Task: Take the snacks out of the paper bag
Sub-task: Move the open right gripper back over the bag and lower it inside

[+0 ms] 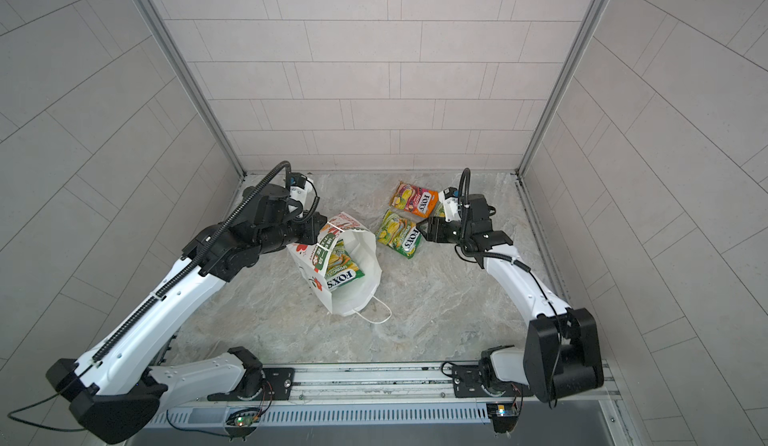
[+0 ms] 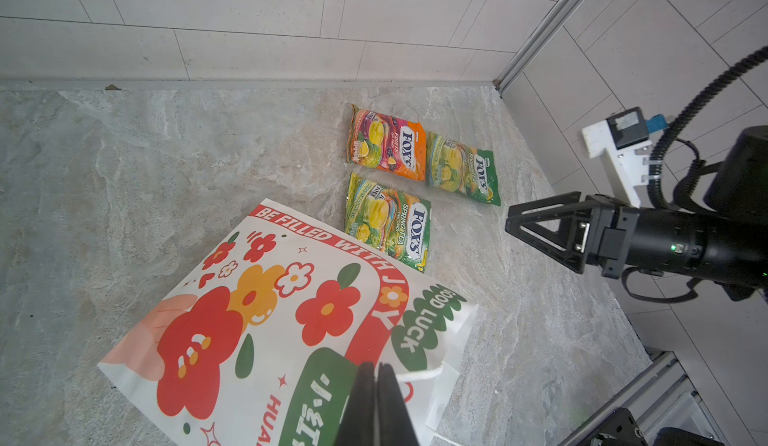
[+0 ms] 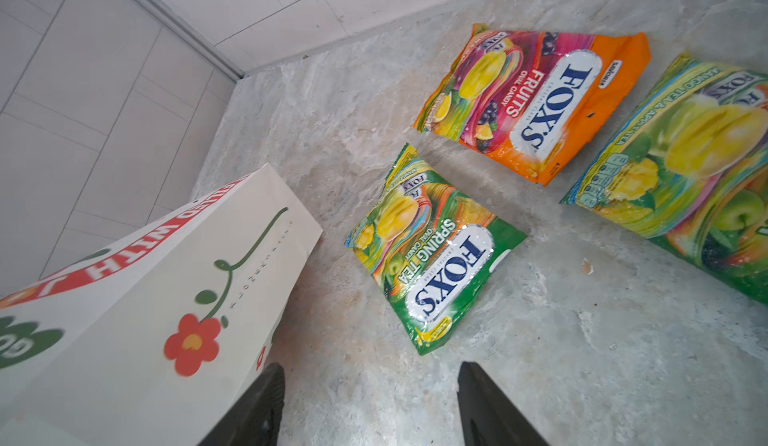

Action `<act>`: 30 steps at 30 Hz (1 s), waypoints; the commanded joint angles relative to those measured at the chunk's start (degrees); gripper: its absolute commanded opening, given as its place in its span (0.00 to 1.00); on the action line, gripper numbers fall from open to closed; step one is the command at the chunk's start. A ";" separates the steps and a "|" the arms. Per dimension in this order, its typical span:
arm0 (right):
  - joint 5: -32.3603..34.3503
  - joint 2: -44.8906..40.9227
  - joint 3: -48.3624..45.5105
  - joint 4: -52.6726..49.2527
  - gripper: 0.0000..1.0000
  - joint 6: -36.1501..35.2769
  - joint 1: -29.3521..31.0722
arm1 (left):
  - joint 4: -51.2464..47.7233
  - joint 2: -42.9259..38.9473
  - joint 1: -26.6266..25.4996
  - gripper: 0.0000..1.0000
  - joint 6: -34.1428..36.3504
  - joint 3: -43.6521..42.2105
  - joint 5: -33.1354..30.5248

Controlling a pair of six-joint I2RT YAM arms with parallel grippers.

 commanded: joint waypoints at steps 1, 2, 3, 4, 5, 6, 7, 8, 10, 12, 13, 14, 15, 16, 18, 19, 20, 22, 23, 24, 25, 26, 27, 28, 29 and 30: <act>-2.65 -5.44 -2.06 -2.46 0.68 -0.05 2.06 | 2.21 -1.11 -0.08 0.00 -0.32 -0.34 -0.08; -2.82 -7.06 -2.78 -2.22 0.68 0.79 3.09 | 2.63 -1.28 0.01 0.00 -0.57 -0.56 0.00; -2.79 -8.34 -3.47 -1.99 0.68 1.49 4.15 | 3.12 -1.35 0.02 0.00 -0.83 -0.79 0.09; -2.79 -9.65 -4.06 -1.75 0.67 2.15 5.57 | 3.52 -1.32 0.00 0.00 -1.08 -0.90 0.25; -2.64 -10.82 -4.63 -1.64 0.67 2.68 7.22 | 3.96 -1.31 -0.02 0.00 -1.45 -1.02 0.35; -2.23 -11.59 -4.97 -1.63 0.67 3.18 8.78 | 4.39 -1.31 -0.05 0.00 -1.78 -1.12 0.45; -1.60 -12.34 -5.32 -1.58 0.67 3.53 10.71 | 4.79 -1.24 0.05 0.00 -2.28 -1.16 0.52; -1.00 -13.00 -5.70 -1.35 0.67 3.73 12.77 | 5.31 -1.19 0.02 0.00 -2.75 -1.28 0.62; 0.89 -13.51 -6.06 -1.25 0.67 3.99 16.70 | 6.33 -1.03 0.01 0.00 -3.78 -1.34 0.84; 2.69 -13.01 -6.06 -1.02 0.67 4.40 20.67 | 7.68 -0.70 0.05 0.00 -5.10 -1.47 1.07; 3.40 -12.59 -5.99 -0.45 0.67 5.01 22.63 | 8.47 -0.62 0.04 0.00 -5.79 -1.52 1.07; 3.92 -12.08 -5.91 0.28 0.66 5.71 24.30 | 9.41 -0.38 0.03 0.00 -6.65 -1.57 0.91; 4.45 -11.62 -6.04 1.10 0.66 6.38 25.54 | 10.28 -0.26 0.05 0.00 -7.41 -1.64 0.77; 5.06 -11.05 -6.08 2.16 0.66 7.04 27.22 | 11.33 0.04 0.05 0.00 -8.40 -1.86 0.51; 6.33 -9.76 -5.91 3.52 0.65 8.26 29.77 | 13.35 0.70 -0.09 0.00 -9.99 -1.91 0.06; 6.80 -9.04 -5.85 4.41 0.65 8.93 31.07 | 14.42 1.14 0.03 0.00 -10.78 -1.86 -0.21; 7.33 -8.38 -5.66 5.04 0.65 9.56 31.94 | 15.15 1.51 0.05 0.00 -11.33 -1.69 -0.45; 9.09 -6.78 -5.31 6.13 0.63 11.40 33.76 | 16.94 2.40 -0.05 0.00 -12.43 -1.50 -0.93; 9.80 -6.06 -5.08 6.47 0.61 12.31 34.36 | 17.76 2.61 -0.04 0.00 -12.78 -1.51 -1.06; 10.57 -5.18 -4.83 6.96 0.60 13.63 34.83 | 18.73 2.89 0.02 0.00 -13.29 -1.53 -1.36; 10.98 -4.41 -4.53 7.60 0.58 14.82 35.26 | 19.53 3.14 -0.02 0.00 -13.67 -1.56 -1.82; 11.39 -3.89 -4.36 8.05 0.57 16.01 35.63 | 20.18 3.27 -0.01 0.00 -13.93 -1.70 -2.29; 12.00 -3.06 -4.31 9.14 0.57 17.38 36.09 | 21.01 3.43 -0.03 0.00 -14.21 -1.88 -2.91; 12.32 -2.49 -4.44 10.53 0.56 18.51 36.53 | 21.57 3.54 -0.04 0.00 -14.40 -1.91 -3.44; 12.65 -1.95 -4.64 11.89 0.56 19.55 36.81 | 22.14 3.53 -0.06 0.00 -14.57 -2.04 -3.78; 13.81 -1.41 -4.84 12.96 0.55 20.82 37.22 | 22.85 3.65 -0.05 0.00 -14.76 -2.15 -4.23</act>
